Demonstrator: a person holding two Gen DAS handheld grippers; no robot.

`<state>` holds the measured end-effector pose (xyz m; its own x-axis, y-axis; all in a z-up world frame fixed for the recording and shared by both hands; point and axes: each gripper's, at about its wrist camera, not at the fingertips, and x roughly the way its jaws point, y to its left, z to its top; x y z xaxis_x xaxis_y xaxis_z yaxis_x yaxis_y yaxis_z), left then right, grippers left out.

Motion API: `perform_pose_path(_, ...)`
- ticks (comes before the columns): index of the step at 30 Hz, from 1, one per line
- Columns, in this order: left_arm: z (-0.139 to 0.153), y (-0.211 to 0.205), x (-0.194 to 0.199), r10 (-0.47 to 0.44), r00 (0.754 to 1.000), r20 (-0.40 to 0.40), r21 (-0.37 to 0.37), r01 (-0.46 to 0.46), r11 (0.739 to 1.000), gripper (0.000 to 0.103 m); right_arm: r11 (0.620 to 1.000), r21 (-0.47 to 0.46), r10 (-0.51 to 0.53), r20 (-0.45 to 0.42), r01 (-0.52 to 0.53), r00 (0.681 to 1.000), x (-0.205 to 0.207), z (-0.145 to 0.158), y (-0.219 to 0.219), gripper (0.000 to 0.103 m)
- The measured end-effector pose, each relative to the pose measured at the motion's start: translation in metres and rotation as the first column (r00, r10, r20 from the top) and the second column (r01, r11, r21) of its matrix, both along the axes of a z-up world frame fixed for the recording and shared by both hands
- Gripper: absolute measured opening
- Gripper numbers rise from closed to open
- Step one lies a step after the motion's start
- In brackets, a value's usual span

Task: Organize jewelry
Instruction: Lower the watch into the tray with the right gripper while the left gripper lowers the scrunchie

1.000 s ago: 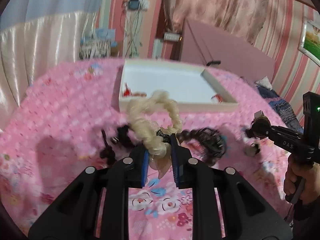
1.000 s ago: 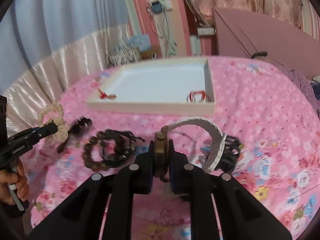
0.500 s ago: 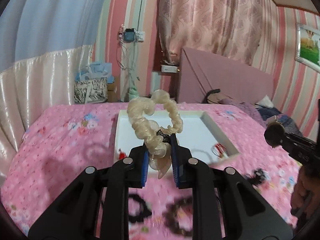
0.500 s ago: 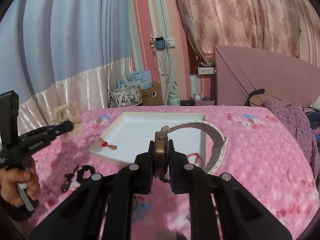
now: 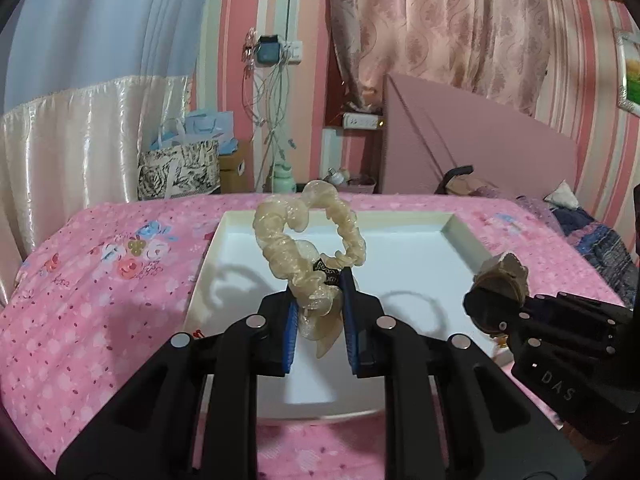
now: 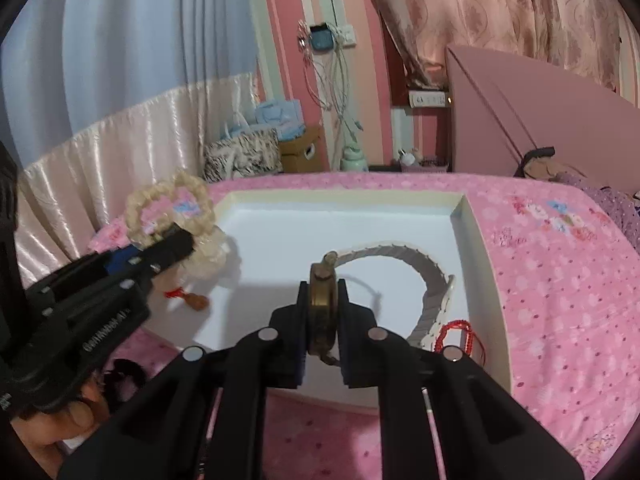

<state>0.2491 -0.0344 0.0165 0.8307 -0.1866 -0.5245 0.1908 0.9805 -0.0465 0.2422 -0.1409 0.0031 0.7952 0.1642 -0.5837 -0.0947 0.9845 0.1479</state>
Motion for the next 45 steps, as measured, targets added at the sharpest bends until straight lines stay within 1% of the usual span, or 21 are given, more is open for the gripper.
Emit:
perform_pose_path(4,-0.014,-0.001,0.007,-0.005,0.999,-0.035,0.007,0.005,1.000,0.018,0.999,-0.002,-0.039,-0.038,0.039,0.999,0.007,-0.017,-0.011,0.012)
perform_pose_path(6,-0.018,-0.006,0.008,-0.007,0.999,-0.040,0.016,0.007,1.000,0.018,0.999,0.008,-0.034,-0.034,0.035,0.999,0.006,-0.017,-0.011,0.012)
perform_pose_path(8,-0.022,-0.011,0.006,-0.017,0.999,-0.046,0.036,0.018,0.999,0.018,1.000,-0.019,-0.025,-0.025,0.025,0.999,0.008,-0.018,-0.003,0.012)
perform_pose_path(9,-0.023,-0.014,0.006,-0.022,0.999,-0.048,0.042,0.024,0.999,0.018,1.000,-0.030,-0.004,-0.029,0.003,1.000,0.009,-0.020,0.002,0.012)
perform_pose_path(10,-0.024,-0.017,0.006,-0.027,0.998,-0.051,0.057,0.029,0.998,0.018,0.999,-0.040,0.005,-0.037,-0.007,0.999,0.011,-0.023,0.005,0.012)
perform_pose_path(11,-0.025,-0.018,0.006,-0.024,0.998,-0.051,0.067,0.028,0.997,0.018,0.997,-0.076,0.017,-0.052,-0.021,0.998,0.014,-0.028,0.013,0.012)
perform_pose_path(12,-0.025,-0.017,0.005,-0.022,0.998,-0.050,0.067,0.025,0.997,0.018,0.995,-0.089,0.030,-0.068,-0.036,0.997,0.016,-0.030,0.017,0.012)
perform_pose_path(14,-0.026,-0.016,0.007,-0.016,0.998,-0.061,0.064,0.020,0.998,0.018,0.996,-0.082,0.031,-0.062,-0.036,0.998,0.015,-0.029,0.017,0.012)
perform_pose_path(20,-0.032,-0.009,0.015,0.005,0.994,-0.112,0.036,-0.001,0.999,0.018,0.998,-0.064,0.023,-0.090,-0.029,0.996,0.020,-0.031,0.013,0.012)
perform_pose_path(26,-0.035,-0.011,0.018,-0.005,0.990,-0.144,0.042,0.011,0.999,0.018,0.998,-0.048,0.023,-0.121,-0.029,0.992,0.025,-0.035,0.009,0.012)
perform_pose_path(29,-0.039,-0.010,0.024,-0.001,0.984,-0.181,0.034,0.008,0.999,0.018,0.998,-0.044,0.028,-0.146,-0.035,0.989,0.029,-0.038,0.009,0.012)
perform_pose_path(31,-0.044,-0.009,0.030,-0.008,0.975,-0.223,0.033,0.016,0.999,0.018,0.998,-0.044,0.029,-0.162,-0.037,0.986,0.031,-0.041,0.009,0.012)
perform_pose_path(33,-0.048,-0.009,0.034,-0.011,0.969,-0.247,0.029,0.018,0.999,0.018,0.998,-0.043,0.031,-0.169,-0.039,0.985,0.031,-0.043,0.009,0.012)
perform_pose_path(34,-0.052,-0.008,0.037,-0.018,0.962,-0.272,0.022,0.025,0.999,0.018,0.998,-0.046,0.032,-0.174,-0.040,0.984,0.031,-0.043,0.010,0.012)
perform_pose_path(37,-0.057,-0.006,0.041,-0.029,0.953,-0.300,-0.007,0.029,1.000,0.019,0.998,-0.050,0.031,-0.180,-0.041,0.983,0.031,-0.044,0.010,0.012)
perform_pose_path(42,-0.059,-0.009,0.042,-0.030,0.952,-0.306,-0.003,0.030,1.000,0.020,0.997,-0.056,0.032,-0.192,-0.044,0.981,0.032,-0.045,0.010,0.012)
perform_pose_path(45,-0.060,-0.008,0.043,-0.026,0.950,-0.312,-0.015,0.023,1.000,0.025,0.998,-0.050,0.034,-0.196,-0.045,0.980,0.033,-0.045,0.011,0.013)
